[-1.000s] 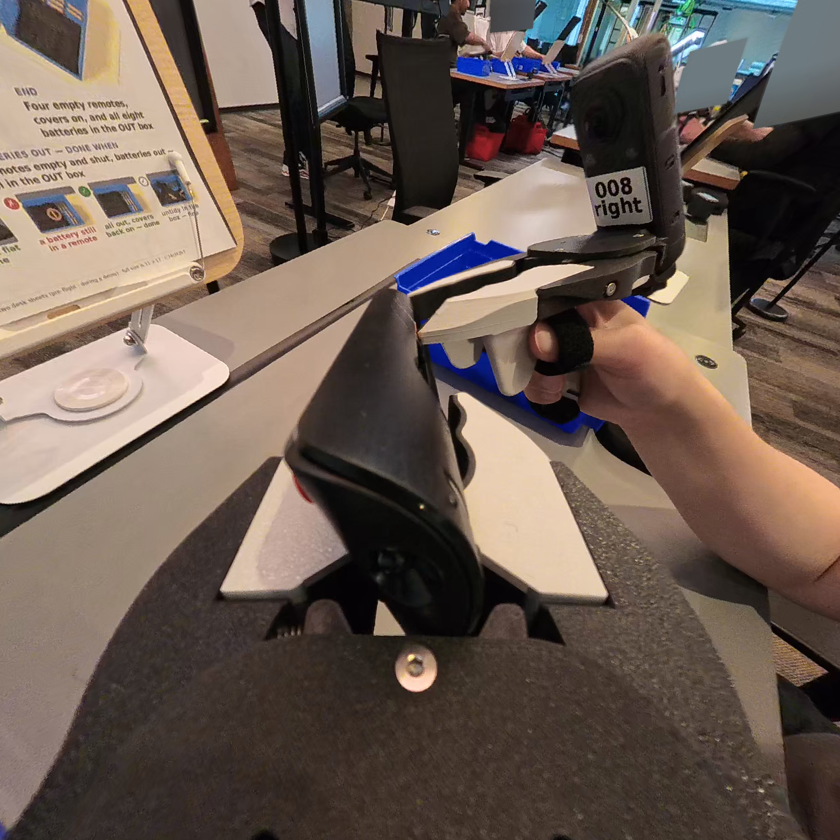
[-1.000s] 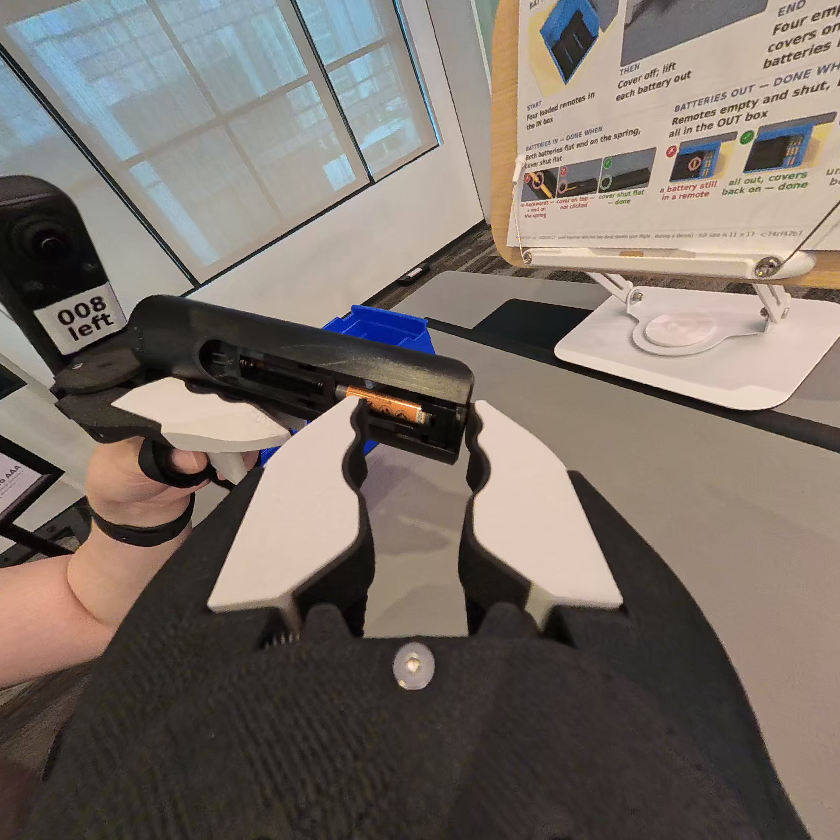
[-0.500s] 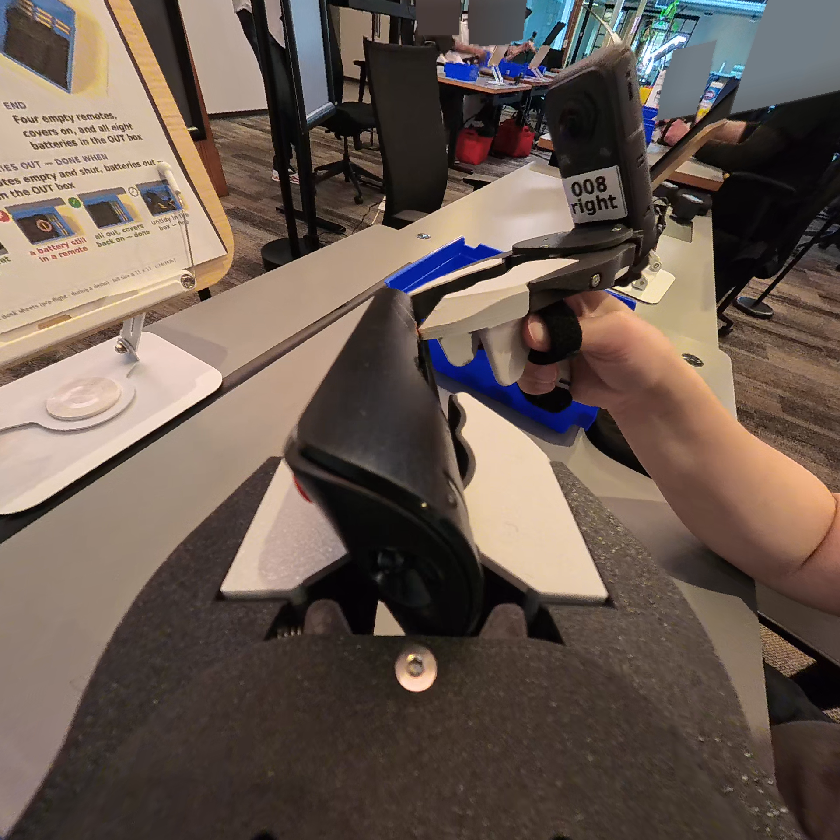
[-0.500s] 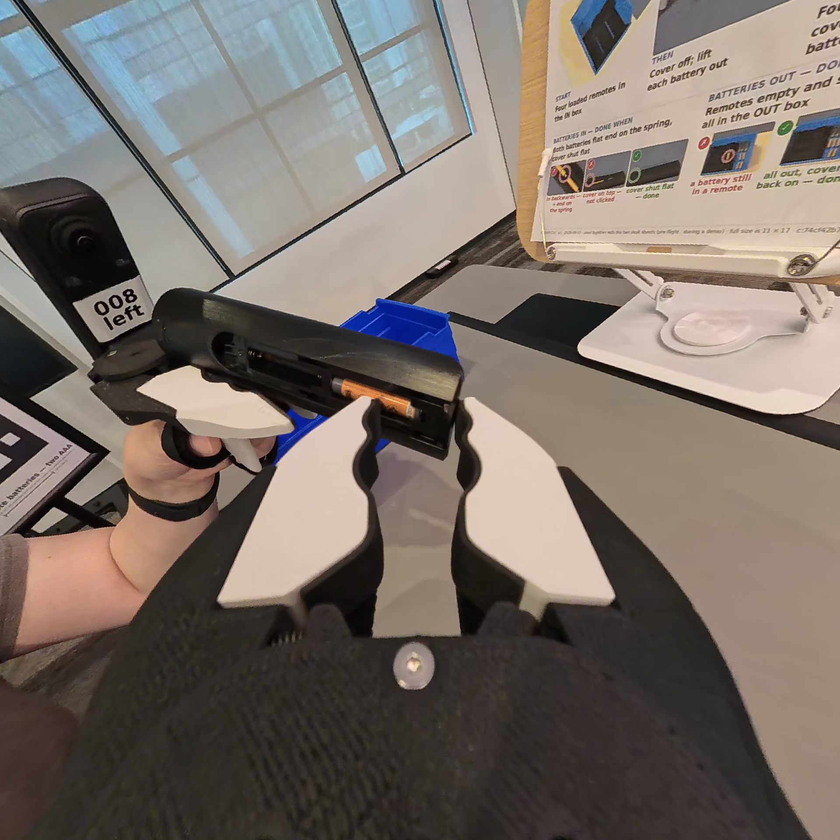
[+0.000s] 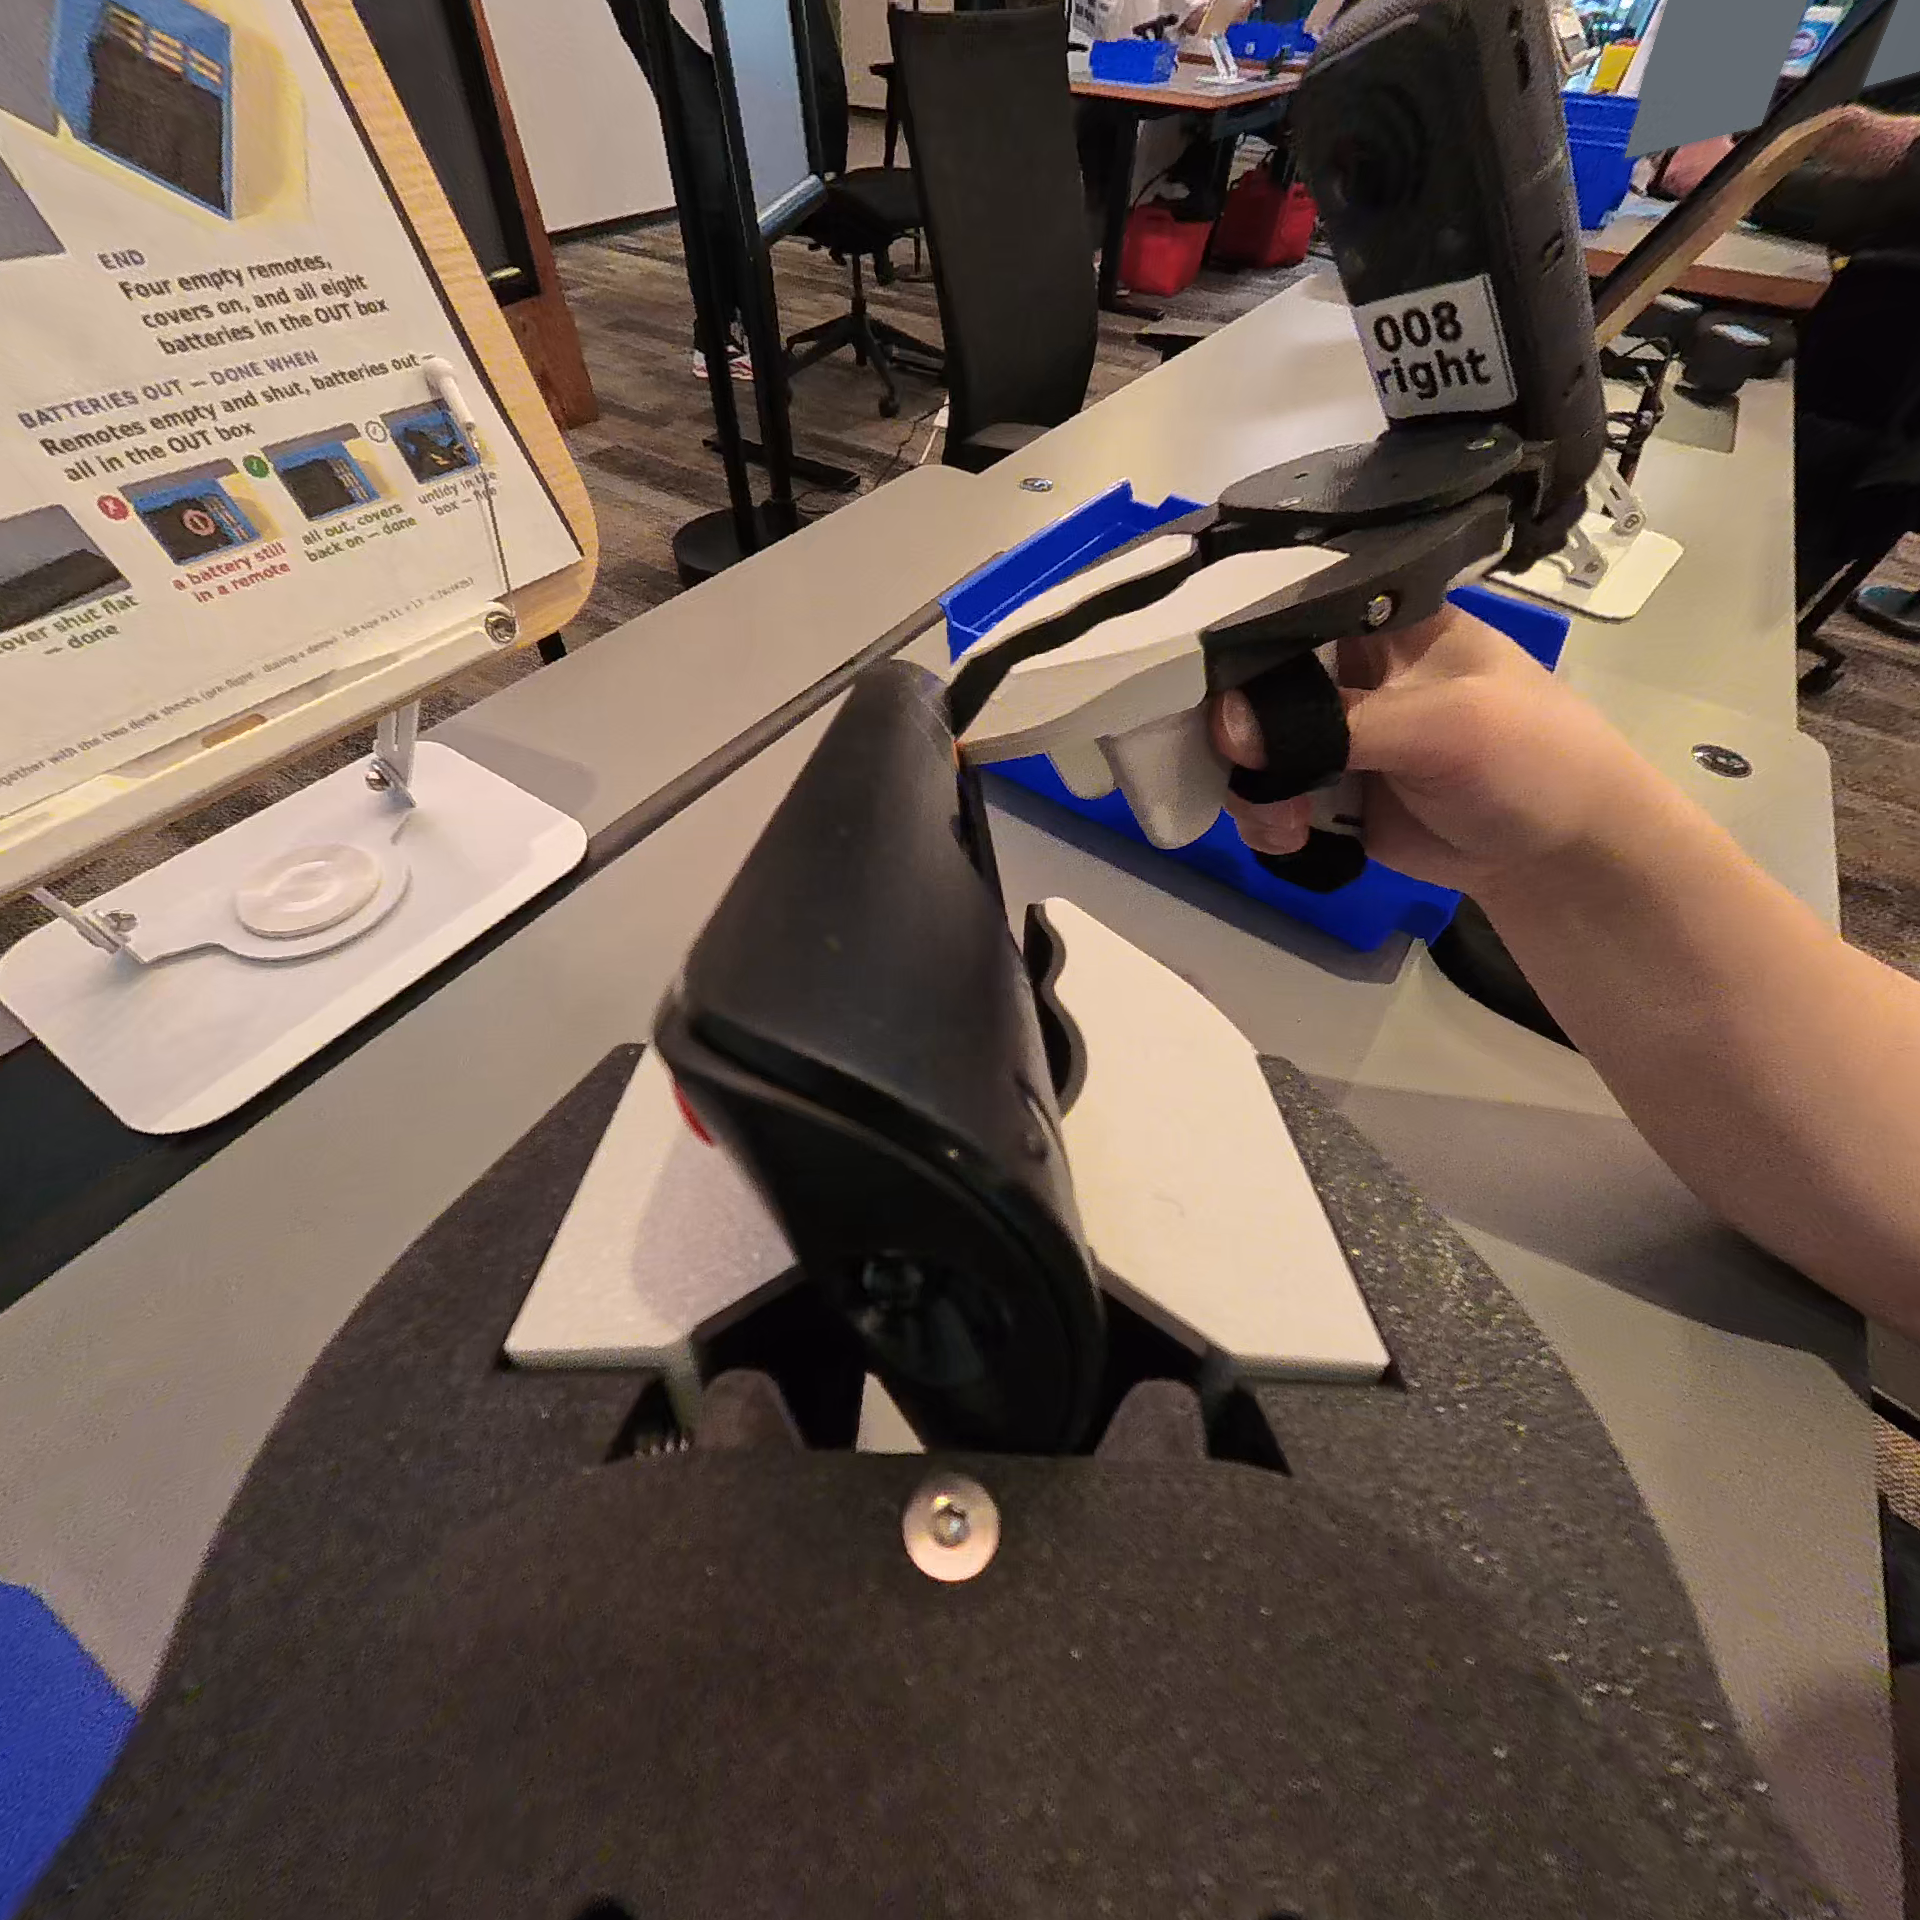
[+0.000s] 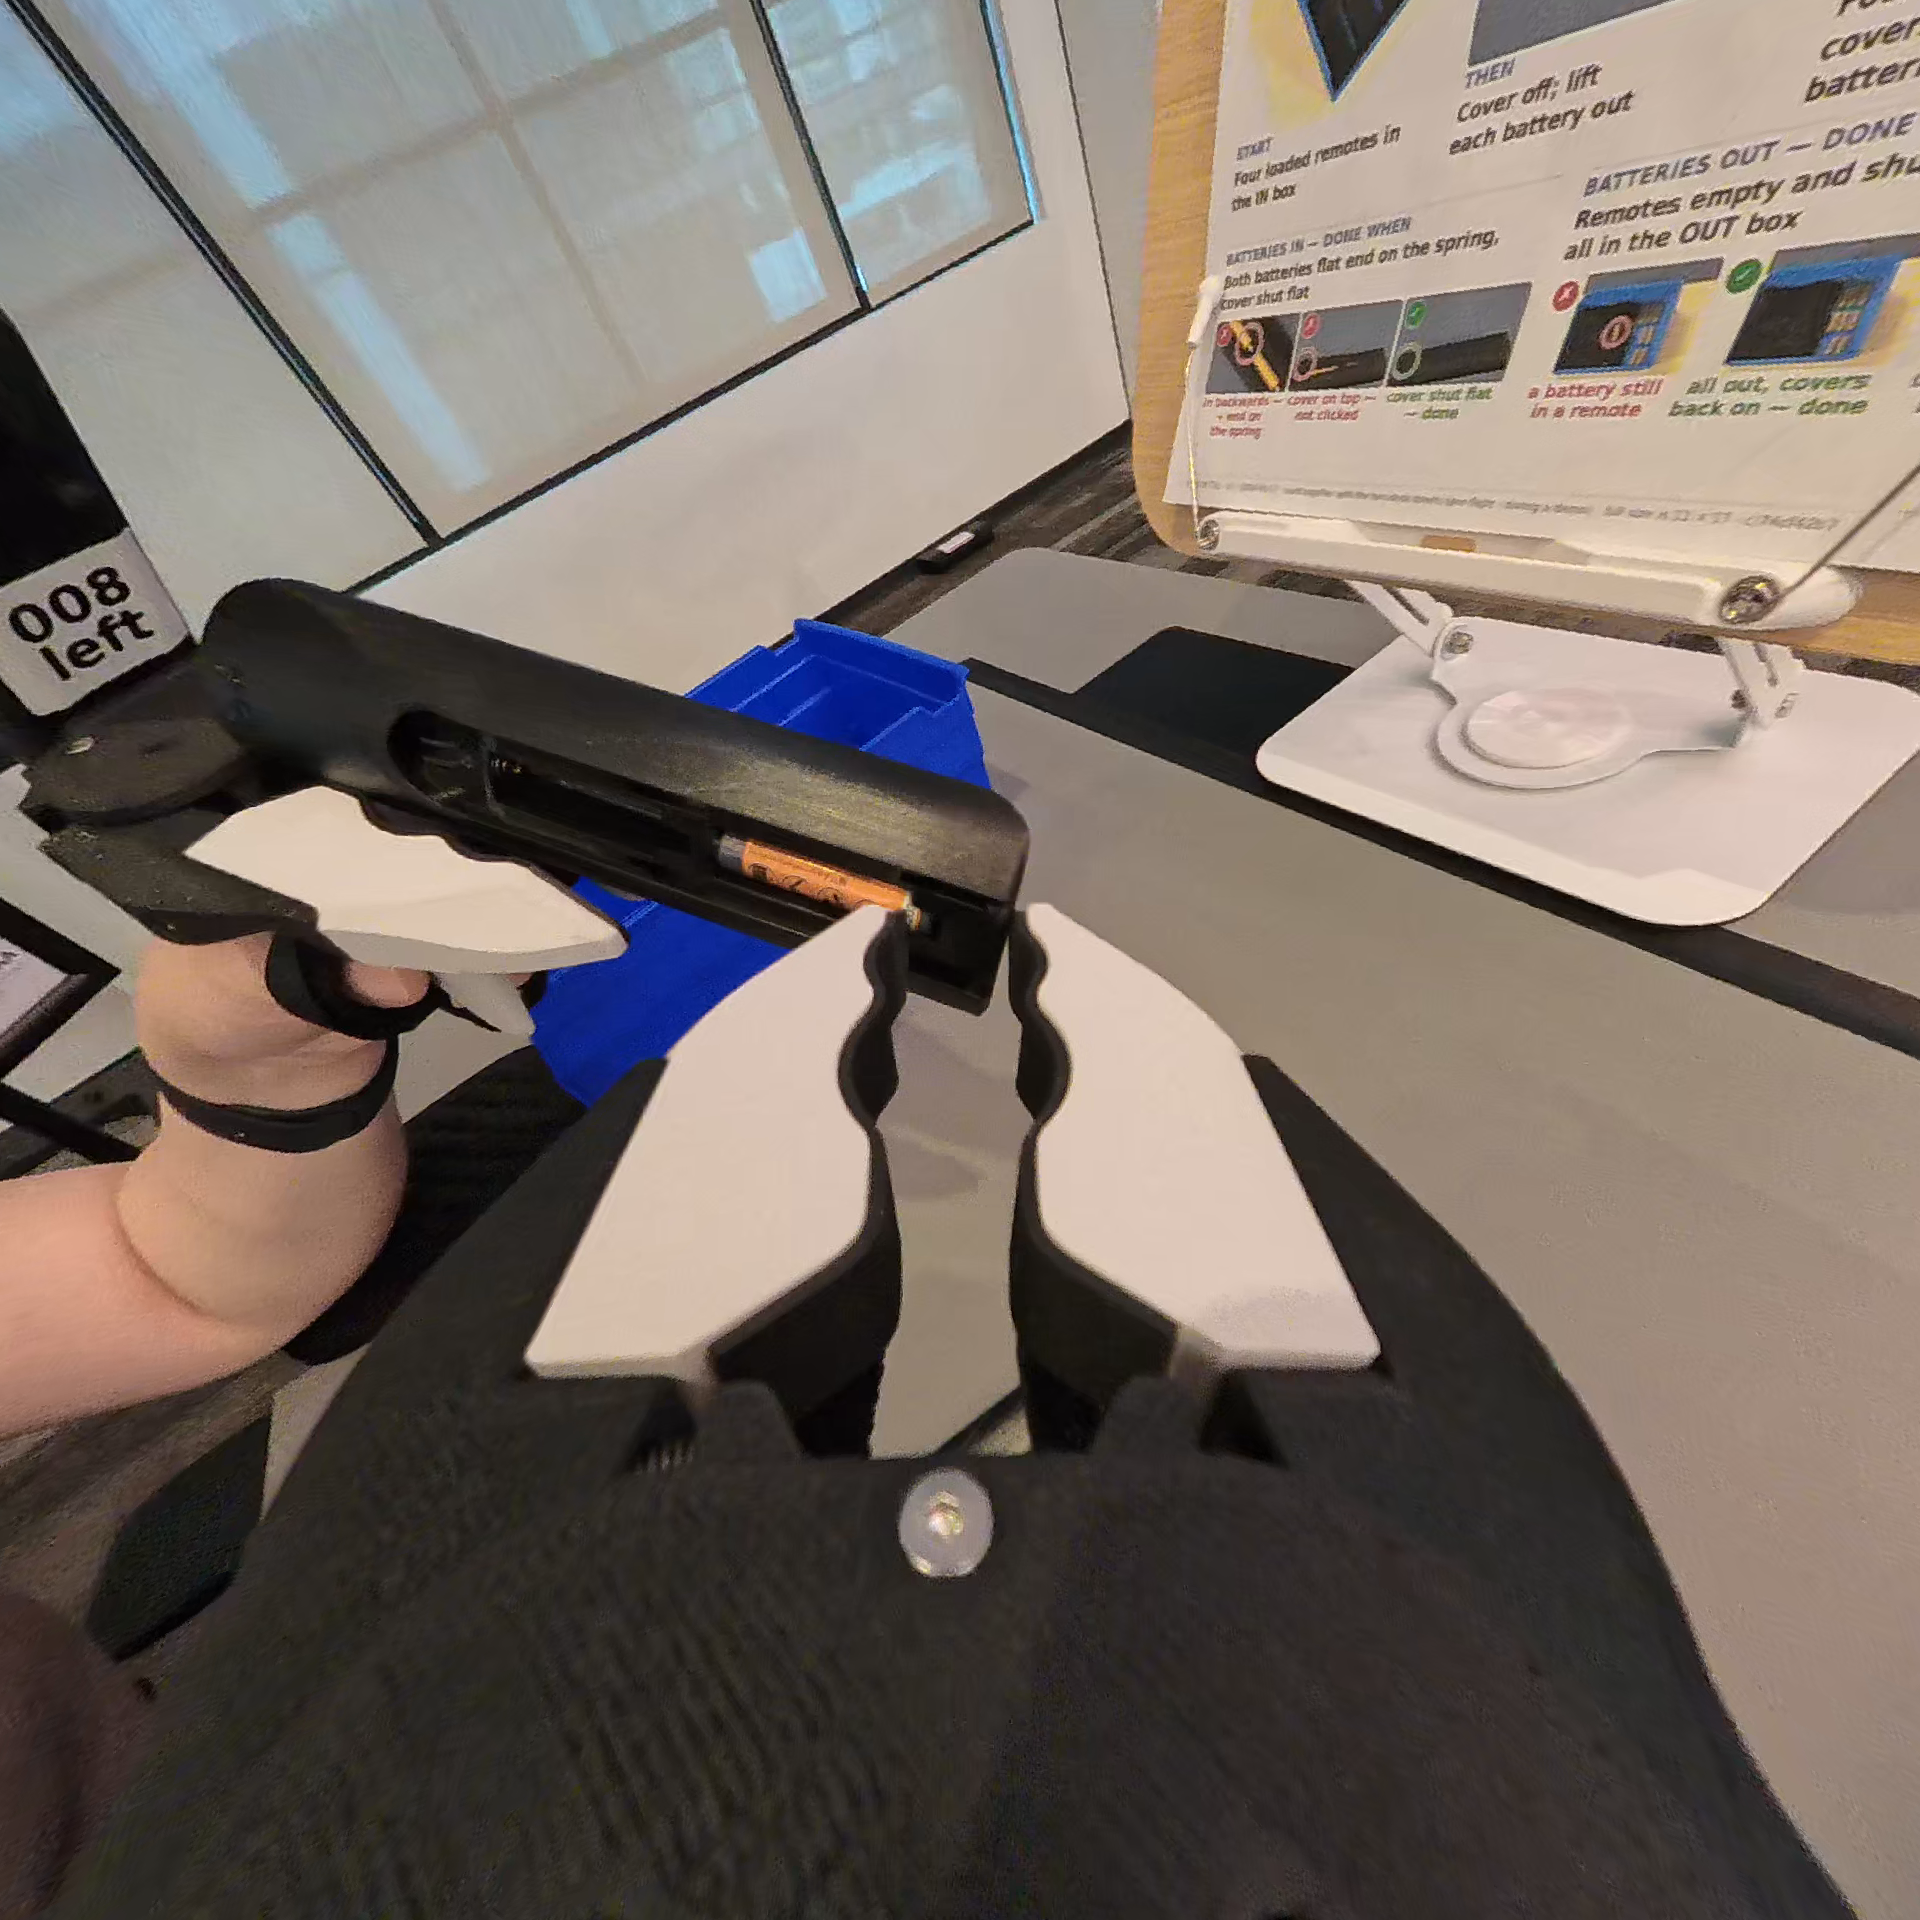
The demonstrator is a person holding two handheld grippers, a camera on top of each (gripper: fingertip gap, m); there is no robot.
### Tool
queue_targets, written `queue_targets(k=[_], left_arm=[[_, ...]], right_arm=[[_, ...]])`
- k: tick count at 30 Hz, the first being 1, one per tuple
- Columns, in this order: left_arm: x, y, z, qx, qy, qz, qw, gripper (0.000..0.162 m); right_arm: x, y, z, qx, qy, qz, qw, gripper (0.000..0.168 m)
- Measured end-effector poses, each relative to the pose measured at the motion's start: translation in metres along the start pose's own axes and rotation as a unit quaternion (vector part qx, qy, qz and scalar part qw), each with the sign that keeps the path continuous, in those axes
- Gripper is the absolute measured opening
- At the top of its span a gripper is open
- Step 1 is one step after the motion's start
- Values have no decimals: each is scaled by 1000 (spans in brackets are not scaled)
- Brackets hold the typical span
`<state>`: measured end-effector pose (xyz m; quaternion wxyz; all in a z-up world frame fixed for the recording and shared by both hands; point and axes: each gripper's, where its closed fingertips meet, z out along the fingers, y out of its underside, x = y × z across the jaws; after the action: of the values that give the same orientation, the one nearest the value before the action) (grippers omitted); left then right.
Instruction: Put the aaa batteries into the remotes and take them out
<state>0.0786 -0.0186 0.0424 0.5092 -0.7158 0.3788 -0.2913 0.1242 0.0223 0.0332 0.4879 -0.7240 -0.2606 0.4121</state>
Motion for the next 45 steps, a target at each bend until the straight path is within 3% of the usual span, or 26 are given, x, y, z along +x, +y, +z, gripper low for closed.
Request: queue_targets(k=[10,14,21,39,41,45], left_arm=[[-1,0,2,-2,-19,15,1000,27],[-2,-3,-2,9,-9,-5,1000,27],[3,-1,2,2,-8,-2,1000,27],[3,0,2,-2,-22,6,1000,27],[3,0,2,-2,-28,16,999,27],[3,1,2,-8,-40,33,999,27]], right_arm=[[3,-1,2,18,9,38,999,21],[-8,-9,1,37,-24,62,997,36],[-8,-6,4,31,2,65,997,43],[-2,-3,1,15,32,35,999,34],[4,-4,-2,19,52,12,998,18],[5,-3,-1,7,67,-11,998,18]])
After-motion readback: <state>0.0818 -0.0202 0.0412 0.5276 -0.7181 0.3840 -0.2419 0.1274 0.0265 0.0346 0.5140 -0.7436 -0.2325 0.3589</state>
